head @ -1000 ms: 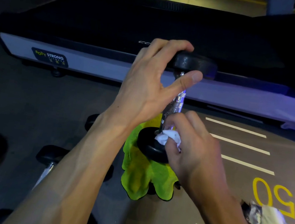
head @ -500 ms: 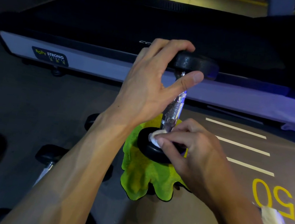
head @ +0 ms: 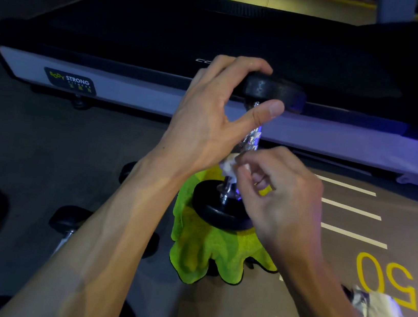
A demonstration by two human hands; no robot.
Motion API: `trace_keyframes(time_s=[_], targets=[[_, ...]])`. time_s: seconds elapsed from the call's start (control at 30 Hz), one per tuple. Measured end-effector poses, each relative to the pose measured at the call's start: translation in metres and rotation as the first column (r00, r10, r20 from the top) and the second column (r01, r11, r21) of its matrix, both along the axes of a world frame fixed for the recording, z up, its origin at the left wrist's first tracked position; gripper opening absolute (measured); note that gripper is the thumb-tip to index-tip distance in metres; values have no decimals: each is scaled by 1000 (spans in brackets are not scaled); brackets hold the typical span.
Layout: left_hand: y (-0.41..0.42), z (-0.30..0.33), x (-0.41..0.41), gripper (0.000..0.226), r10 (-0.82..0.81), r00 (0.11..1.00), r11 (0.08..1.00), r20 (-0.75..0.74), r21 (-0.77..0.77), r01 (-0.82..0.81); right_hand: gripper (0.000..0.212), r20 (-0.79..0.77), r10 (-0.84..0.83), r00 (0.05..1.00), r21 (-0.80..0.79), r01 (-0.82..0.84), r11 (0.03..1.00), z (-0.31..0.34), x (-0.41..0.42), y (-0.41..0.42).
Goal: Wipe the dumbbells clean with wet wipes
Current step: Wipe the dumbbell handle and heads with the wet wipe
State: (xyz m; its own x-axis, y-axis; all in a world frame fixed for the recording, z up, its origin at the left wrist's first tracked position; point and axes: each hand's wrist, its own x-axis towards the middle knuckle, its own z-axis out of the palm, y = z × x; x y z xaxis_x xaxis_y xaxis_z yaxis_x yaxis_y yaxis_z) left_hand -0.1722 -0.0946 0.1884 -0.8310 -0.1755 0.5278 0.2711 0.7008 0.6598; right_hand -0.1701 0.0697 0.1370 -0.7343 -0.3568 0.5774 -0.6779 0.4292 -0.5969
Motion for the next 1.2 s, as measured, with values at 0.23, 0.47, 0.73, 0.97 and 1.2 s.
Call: trace_keyframes(time_s=[0.23,0.47,0.73,0.97,1.2], targets=[[2,-1,-1,44,-13,1000,999,-12,35,13,20,141,77,987,40,-84,996,1,-11,17],[2,-2,-5,44,-29,1000,998,-7,50,30,9,158,103,982,28,-109,994,-4,-6,14],[3,0,-8,42,-52,998,998,-22,40,53,14,11,16,1000,-29,-16,999,12,-17,2],[-3,2,-11,31,-45,999,997,-16,68,46,8,57,96,994,52,-99,994,4,-16,8],[-6,2,-14,32,-42,999,994,-16,96,43,11,-32,1,999,-53,-3,999,5,-19,4]])
